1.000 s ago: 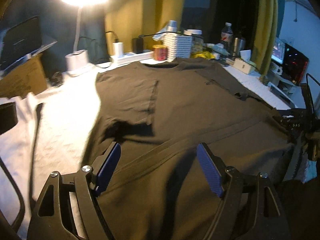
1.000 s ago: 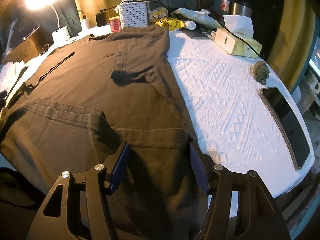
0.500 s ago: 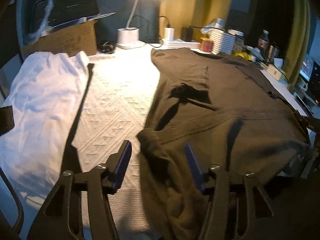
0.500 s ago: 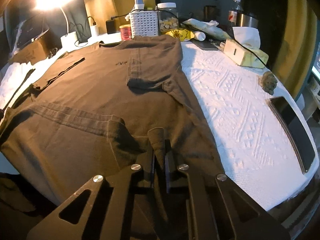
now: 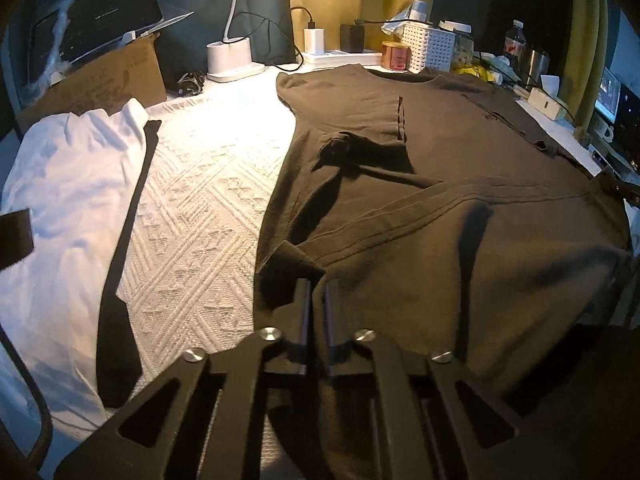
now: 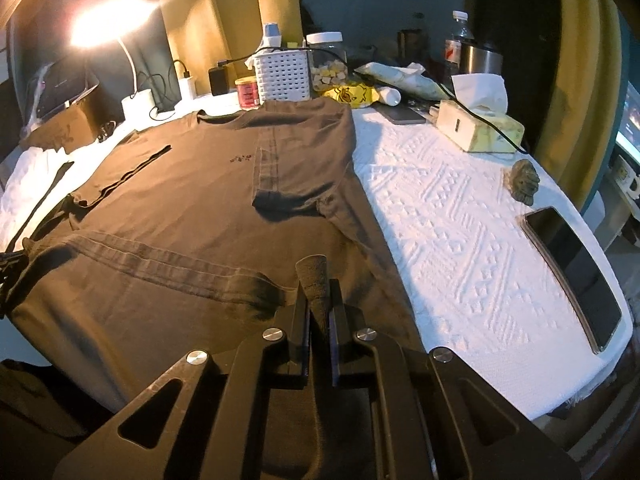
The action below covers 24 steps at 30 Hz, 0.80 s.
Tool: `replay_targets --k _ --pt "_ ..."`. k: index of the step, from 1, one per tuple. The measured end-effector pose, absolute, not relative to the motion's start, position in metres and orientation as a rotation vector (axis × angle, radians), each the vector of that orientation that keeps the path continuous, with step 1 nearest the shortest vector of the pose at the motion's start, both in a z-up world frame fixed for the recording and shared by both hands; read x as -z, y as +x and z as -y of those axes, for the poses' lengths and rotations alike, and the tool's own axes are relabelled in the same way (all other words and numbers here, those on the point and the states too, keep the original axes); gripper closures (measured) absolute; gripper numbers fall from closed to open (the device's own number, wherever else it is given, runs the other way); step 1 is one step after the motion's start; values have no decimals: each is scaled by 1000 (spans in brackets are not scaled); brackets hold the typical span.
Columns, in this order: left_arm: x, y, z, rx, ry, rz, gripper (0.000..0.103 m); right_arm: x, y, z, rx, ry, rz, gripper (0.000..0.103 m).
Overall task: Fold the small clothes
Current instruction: 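Lift the held hem up off the table with both grippers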
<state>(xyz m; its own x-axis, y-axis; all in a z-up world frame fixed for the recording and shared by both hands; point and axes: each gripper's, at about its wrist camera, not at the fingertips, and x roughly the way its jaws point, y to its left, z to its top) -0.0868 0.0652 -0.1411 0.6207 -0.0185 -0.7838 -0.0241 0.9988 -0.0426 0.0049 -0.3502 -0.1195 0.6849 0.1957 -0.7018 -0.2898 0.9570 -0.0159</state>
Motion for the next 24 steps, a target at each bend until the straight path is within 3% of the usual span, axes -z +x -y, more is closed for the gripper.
replay_targets --k 24 --pt "64 -87 -96 -86 -87 -646 103 73 21 354 -252 -94 -638 95"
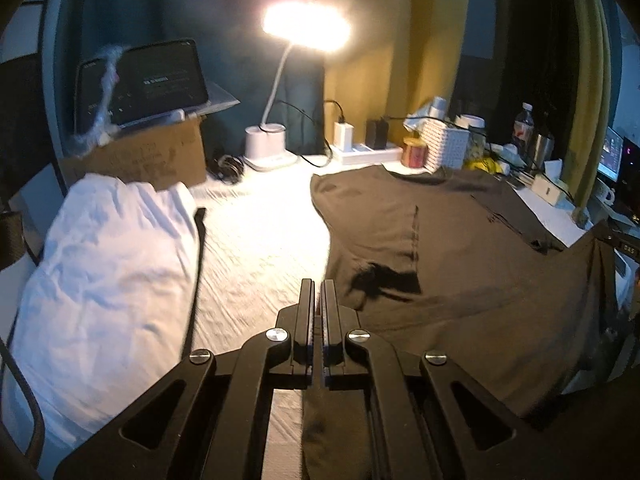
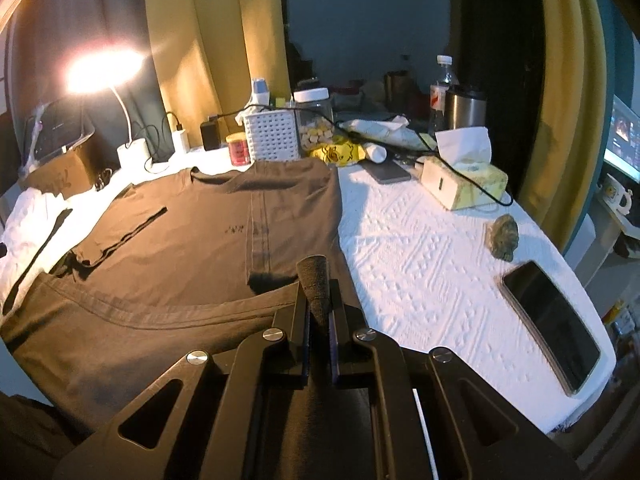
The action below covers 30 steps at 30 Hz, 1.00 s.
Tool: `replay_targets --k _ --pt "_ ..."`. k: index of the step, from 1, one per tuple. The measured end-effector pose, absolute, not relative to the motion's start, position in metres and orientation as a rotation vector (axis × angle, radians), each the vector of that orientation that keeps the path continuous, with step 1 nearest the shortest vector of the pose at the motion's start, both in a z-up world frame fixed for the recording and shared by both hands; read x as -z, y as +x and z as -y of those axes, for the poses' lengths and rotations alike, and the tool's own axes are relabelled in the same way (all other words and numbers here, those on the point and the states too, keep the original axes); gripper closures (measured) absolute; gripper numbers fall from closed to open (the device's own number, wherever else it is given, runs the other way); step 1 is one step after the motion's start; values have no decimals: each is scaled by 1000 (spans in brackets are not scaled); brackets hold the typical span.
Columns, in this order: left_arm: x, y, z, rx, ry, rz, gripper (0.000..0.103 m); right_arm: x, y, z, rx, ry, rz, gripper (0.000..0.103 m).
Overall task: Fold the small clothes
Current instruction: 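Lift the held hem up off the table with both grippers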
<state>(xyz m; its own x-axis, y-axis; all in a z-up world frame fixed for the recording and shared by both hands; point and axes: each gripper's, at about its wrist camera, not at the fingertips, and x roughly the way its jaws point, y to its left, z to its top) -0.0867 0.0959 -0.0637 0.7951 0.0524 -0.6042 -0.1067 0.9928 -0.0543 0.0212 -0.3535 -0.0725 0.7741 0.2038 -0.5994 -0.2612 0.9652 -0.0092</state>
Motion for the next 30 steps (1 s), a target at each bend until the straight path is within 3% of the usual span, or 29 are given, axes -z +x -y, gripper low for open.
replay_targets --k 10,11,12,14,19,21,24,30 --pt "110 -59 -104 -95 -114 -858 100 75 28 354 -258 -95 -655 95" --pt "115 -57 -104 -93 -122 -868 88 75 29 354 -257 -95 -656 95" --pt "121 -55 -105 -93 -129 -879 61 75 29 355 -256 -95 -657 95" --pt "128 -52 -105 -99 -139 -881 37 73 29 356 -255 -96 -656 95" --pt "137 -44 -96 -47 -96 -877 39 71 29 357 -253 -97 -653 95" --pt "139 -41 -91 -25 -63 -884 75 69 29 357 -252 -97 -652 95" --pt "138 -41 -86 -26 -25 -887 101 66 29 357 -252 -100 -649 95" --pt "120 -50 -83 -35 3 -838 101 63 32 354 -256 -106 -645 95"
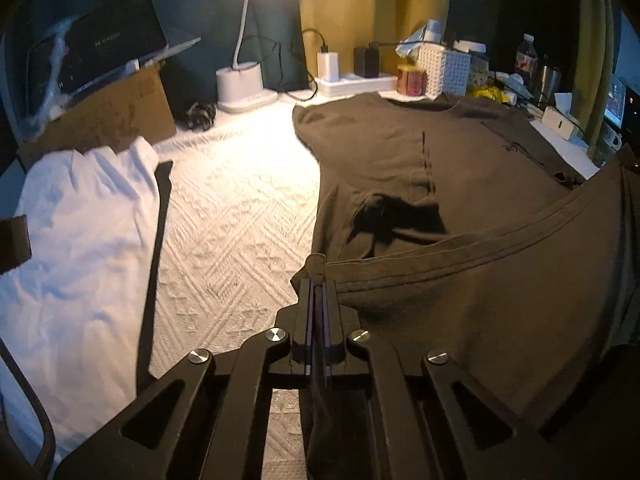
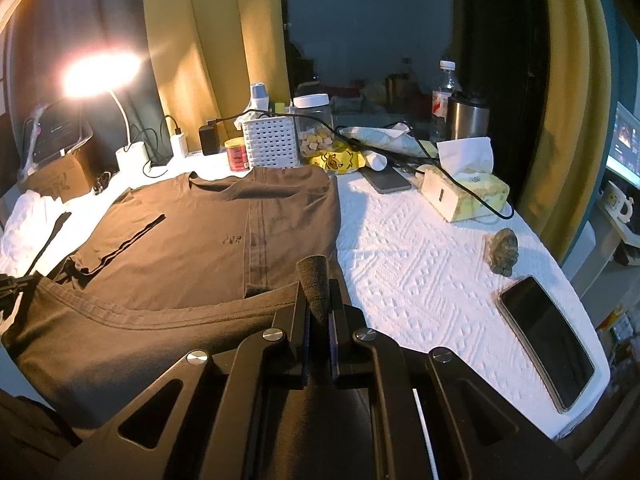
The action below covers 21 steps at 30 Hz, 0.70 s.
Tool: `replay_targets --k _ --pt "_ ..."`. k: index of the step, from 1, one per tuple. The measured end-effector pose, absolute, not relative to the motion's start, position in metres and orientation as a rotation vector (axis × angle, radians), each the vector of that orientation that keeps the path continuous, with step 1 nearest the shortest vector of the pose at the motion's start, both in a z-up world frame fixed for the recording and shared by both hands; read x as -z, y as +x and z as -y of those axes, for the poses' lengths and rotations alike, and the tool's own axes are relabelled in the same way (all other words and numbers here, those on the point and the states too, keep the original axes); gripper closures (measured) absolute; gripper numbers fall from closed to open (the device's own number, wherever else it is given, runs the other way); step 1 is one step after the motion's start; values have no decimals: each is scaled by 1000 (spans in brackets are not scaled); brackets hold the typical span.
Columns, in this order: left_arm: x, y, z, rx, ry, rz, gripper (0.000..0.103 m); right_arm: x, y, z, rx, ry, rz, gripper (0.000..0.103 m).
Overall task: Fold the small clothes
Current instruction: 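Lift the held hem up off the table with both grippers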
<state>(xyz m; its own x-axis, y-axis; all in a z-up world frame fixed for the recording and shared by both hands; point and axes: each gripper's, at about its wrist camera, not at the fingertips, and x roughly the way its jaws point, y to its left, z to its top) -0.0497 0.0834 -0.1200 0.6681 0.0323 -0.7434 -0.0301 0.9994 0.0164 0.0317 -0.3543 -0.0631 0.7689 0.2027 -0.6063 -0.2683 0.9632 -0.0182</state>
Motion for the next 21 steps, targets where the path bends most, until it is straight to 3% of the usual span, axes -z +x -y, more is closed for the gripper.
replay_targets --k 21 --pt "47 -51 -95 -102 14 -623 101 41 59 359 -250 -74 -583 95"
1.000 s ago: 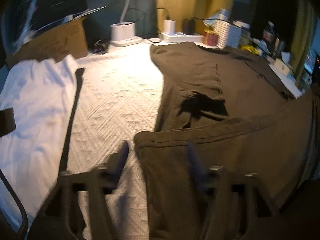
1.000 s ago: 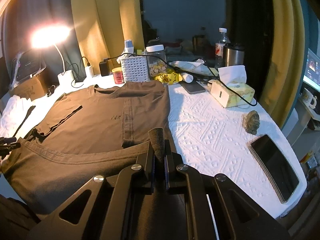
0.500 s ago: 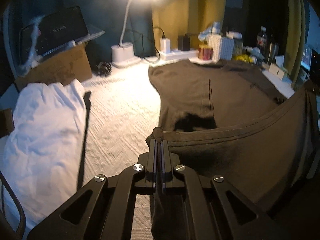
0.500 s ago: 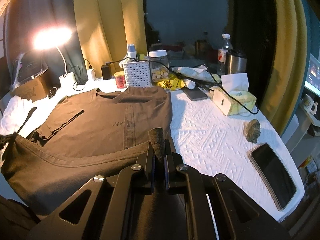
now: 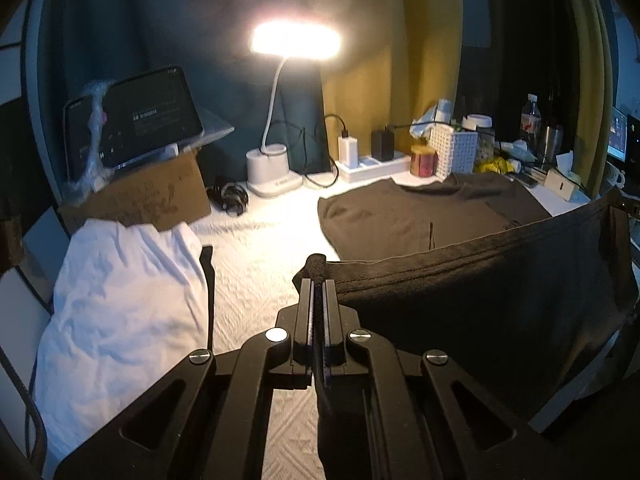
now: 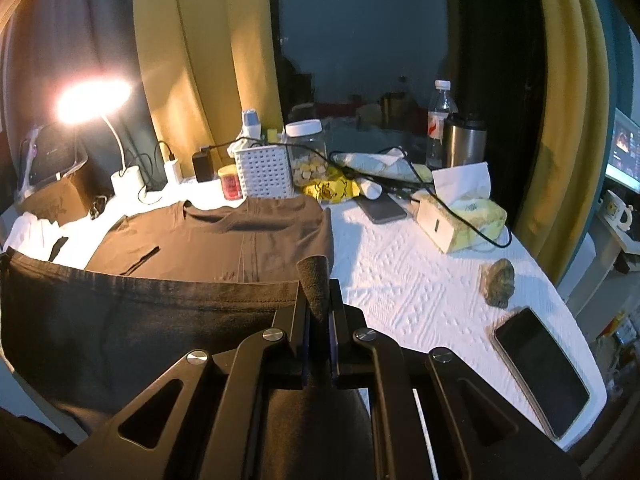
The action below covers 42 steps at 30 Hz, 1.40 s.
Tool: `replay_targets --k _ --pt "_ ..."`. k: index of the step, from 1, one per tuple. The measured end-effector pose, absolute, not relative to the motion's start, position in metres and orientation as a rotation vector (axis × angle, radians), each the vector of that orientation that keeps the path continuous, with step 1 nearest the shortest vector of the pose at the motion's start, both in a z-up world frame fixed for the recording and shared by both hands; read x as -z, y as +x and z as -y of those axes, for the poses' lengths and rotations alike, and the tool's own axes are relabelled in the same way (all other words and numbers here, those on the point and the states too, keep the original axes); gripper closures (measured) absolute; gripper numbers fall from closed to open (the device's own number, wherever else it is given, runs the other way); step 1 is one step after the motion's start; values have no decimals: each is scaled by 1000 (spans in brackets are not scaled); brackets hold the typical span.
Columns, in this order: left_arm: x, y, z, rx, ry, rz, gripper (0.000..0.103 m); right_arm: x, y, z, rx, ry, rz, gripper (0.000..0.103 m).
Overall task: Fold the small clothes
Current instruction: 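Lift the held hem up off the table with both grippers, then carry the hem over the shirt toward the collar with both grippers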
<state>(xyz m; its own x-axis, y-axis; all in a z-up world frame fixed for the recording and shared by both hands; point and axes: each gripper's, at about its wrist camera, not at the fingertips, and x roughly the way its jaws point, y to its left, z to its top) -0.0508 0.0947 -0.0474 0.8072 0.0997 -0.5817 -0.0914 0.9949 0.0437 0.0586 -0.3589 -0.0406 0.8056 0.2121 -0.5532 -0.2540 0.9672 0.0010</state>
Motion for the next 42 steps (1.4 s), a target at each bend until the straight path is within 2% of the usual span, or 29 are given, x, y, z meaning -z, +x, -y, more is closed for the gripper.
replay_targets --k 20,42 --pt "6 13 -97 -99 112 -493 101 13 119 348 -281 -89 -512 95" --pt "11 92 -112 -95 71 -462 101 11 198 331 -290 -158 -501 95"
